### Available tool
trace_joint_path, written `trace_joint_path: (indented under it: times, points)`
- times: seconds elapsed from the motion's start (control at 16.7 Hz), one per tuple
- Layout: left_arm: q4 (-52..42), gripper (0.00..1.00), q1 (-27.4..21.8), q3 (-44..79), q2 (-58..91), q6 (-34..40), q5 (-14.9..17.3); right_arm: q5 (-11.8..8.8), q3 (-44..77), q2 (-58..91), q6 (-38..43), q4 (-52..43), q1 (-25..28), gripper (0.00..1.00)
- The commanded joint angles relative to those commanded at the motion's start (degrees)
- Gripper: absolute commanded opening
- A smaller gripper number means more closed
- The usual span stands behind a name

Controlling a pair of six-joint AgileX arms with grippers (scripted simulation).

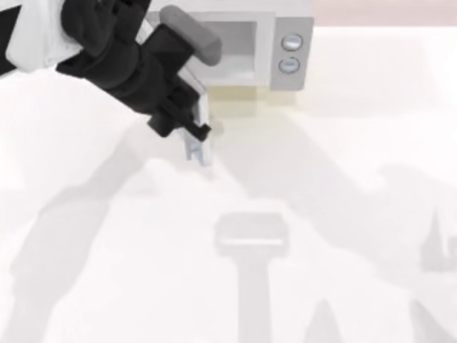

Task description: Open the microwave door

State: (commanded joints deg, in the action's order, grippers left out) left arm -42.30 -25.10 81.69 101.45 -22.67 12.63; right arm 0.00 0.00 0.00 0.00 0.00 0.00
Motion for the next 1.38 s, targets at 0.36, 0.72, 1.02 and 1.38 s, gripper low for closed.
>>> trace_joint_path:
  times: [0.36, 0.72, 1.02, 1.38]
  points:
    - [-1.7, 0.00, 2.8, -1.2, -1.1, -7.0, 3.5, 0.0, 0.0, 0.0, 0.0, 0.0, 0.0, 1.00]
    - [-1.7, 0.00, 2.8, -1.2, -1.1, -7.0, 3.5, 0.0, 0.0, 0.0, 0.0, 0.0, 0.0, 1.00]
    - [-1.7, 0.00, 2.8, -1.2, -1.1, -7.0, 3.5, 0.0, 0.0, 0.0, 0.0, 0.0, 0.0, 1.00]
    - [-1.7, 0.00, 2.8, -1.2, -1.1, -7.0, 3.5, 0.0, 0.0, 0.0, 0.0, 0.0, 0.0, 1.00]
